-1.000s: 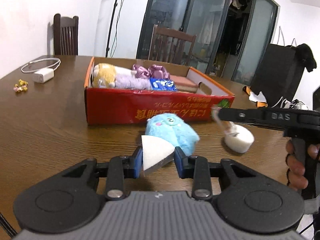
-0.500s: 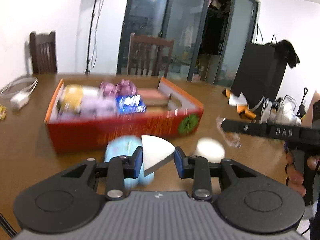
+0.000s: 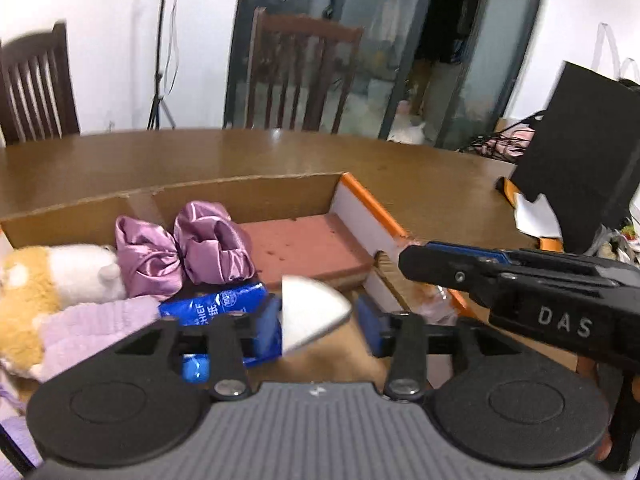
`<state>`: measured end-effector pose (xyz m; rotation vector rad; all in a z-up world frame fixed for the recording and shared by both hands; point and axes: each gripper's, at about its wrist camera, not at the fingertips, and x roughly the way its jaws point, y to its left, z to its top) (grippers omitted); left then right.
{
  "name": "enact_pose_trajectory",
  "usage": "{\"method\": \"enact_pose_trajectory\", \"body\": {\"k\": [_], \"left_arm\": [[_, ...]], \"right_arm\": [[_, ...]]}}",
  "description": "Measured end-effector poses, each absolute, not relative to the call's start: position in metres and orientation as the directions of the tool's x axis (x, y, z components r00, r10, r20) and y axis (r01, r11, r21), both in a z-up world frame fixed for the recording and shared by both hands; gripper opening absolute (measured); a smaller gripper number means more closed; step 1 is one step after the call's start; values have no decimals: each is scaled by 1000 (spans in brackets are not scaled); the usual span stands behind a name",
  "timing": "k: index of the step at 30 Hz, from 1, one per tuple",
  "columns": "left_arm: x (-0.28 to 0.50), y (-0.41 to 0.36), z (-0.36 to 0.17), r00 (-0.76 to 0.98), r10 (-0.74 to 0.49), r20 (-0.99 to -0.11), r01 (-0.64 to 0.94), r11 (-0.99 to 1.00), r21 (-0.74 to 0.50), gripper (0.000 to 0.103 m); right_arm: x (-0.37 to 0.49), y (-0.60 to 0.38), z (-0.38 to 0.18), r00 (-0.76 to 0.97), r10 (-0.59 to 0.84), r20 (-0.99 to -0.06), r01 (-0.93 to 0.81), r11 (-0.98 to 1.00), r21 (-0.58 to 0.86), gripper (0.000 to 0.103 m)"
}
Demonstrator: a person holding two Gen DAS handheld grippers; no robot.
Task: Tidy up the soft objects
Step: 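Carry the wedge sponge and snack packet into the box and open both grippers, then withdraw the left gripper and close it on the blue fuzzy plush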
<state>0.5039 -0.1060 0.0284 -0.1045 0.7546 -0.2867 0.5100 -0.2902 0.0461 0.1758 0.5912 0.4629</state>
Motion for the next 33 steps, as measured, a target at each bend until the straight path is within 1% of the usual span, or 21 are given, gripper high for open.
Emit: {"method": "enact_pose_trajectory", "body": {"k": [1, 2, 4, 8, 12, 13, 15, 16, 19, 23, 26, 28, 30, 33], "left_arm": [[508, -104, 25, 685, -301, -664, 217, 954, -208, 55], [511, -102, 22, 679, -310, -666, 216, 951, -222, 61], [511, -98, 18, 674, -333, -659, 224, 943, -247, 69], [505, -94, 20, 681, -339, -649, 238, 941, -242, 69], [490, -90, 28, 706, -320, -632, 255, 947, -195, 70], [485, -88, 29, 713, -313, -627, 255, 949, -184, 70], [474, -79, 32, 723, -294, -625, 243, 955, -168, 70], [468, -73, 34, 730, -281, -623, 233, 959, -159, 70], [445, -55, 38, 752, -240, -614, 196, 971, -139, 71], [418, -29, 36, 755, -222, -617, 142, 974, -176, 72], [397, -15, 34, 753, -235, -615, 118, 967, -224, 72], [382, -8, 34, 760, -231, -607, 106, 966, -235, 72], [365, -5, 36, 782, -232, -579, 115, 966, -232, 72], [341, -9, 43, 800, -216, -560, 129, 973, -190, 72]], "right_arm": [[515, -290, 44, 740, 456, -495, -356, 889, 286, 25], [519, -289, 43, 742, 453, -495, -355, 891, 284, 31], [525, -290, 39, 743, 457, -489, -350, 888, 298, 32], [533, -295, 33, 736, 476, -481, -354, 877, 326, 32], [525, -292, 33, 727, 475, -496, -375, 879, 294, 32], [524, -291, 32, 720, 476, -504, -380, 879, 287, 31], [517, -290, 30, 715, 466, -521, -388, 884, 260, 26], [513, -289, 28, 712, 460, -531, -388, 888, 248, 20], [495, -290, 26, 728, 432, -532, -389, 900, 198, 18], [470, -290, 25, 757, 392, -522, -383, 914, 132, 18], [453, -285, 25, 782, 343, -520, -366, 929, 63, 18], [444, -284, 26, 792, 311, -526, -348, 937, 30, 18], [436, -284, 27, 792, 298, -532, -341, 940, 18, 20], [426, -285, 30, 786, 310, -535, -349, 937, 31, 26]]}}
